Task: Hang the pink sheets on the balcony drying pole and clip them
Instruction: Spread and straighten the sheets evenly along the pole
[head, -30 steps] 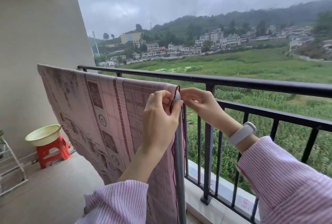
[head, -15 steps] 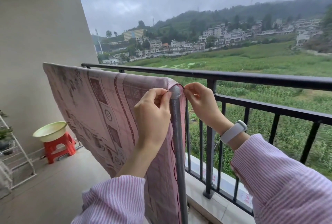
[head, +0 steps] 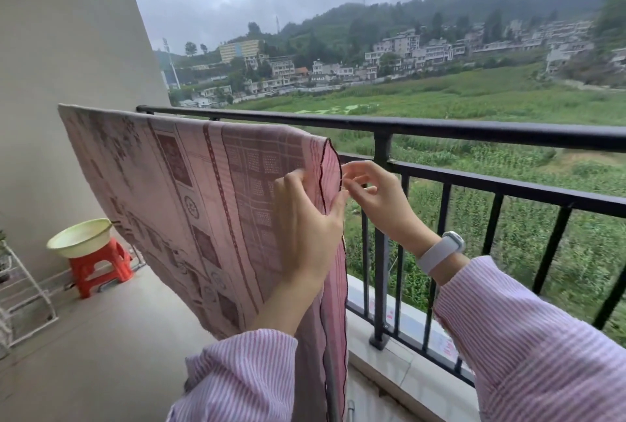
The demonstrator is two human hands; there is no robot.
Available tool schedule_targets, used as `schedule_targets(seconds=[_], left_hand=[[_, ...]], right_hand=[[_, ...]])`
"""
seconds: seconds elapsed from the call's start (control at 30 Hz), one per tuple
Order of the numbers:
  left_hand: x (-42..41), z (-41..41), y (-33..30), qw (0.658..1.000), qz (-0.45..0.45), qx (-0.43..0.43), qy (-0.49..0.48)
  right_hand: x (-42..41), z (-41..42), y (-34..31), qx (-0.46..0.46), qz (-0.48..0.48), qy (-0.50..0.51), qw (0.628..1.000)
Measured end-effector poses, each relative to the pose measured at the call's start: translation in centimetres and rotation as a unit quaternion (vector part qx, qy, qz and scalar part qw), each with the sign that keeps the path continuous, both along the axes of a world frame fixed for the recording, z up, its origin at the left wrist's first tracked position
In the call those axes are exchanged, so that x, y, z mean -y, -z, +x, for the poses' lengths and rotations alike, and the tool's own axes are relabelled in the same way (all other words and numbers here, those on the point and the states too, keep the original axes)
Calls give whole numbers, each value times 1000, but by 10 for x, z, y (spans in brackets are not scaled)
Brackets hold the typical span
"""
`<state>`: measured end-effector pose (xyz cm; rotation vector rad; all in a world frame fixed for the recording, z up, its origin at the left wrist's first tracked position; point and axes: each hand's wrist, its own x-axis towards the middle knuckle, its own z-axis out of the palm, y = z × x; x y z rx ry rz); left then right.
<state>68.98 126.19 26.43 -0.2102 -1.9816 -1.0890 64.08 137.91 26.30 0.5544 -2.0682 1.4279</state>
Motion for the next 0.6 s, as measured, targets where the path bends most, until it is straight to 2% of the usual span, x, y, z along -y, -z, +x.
schedule_targets(seconds=[0.17,0.23,0.33,0.43,0.6], left_hand=[[9,-1,55,998,41,46,-7],[17,-1,68,998,27,48,-20],[21,0,84,995,1,101,-27],[21,3,94,991,6,130,-27],[38,15,102,994,-6,105,-12]], right_hand=[[-6,16,47,66,5,-59,996],[-5,20,63,102,28,-68,992],[4,22,80,143,68,-83,984],[13,21,96,136,82,-49,986],[13,21,114,123,56,33,990]])
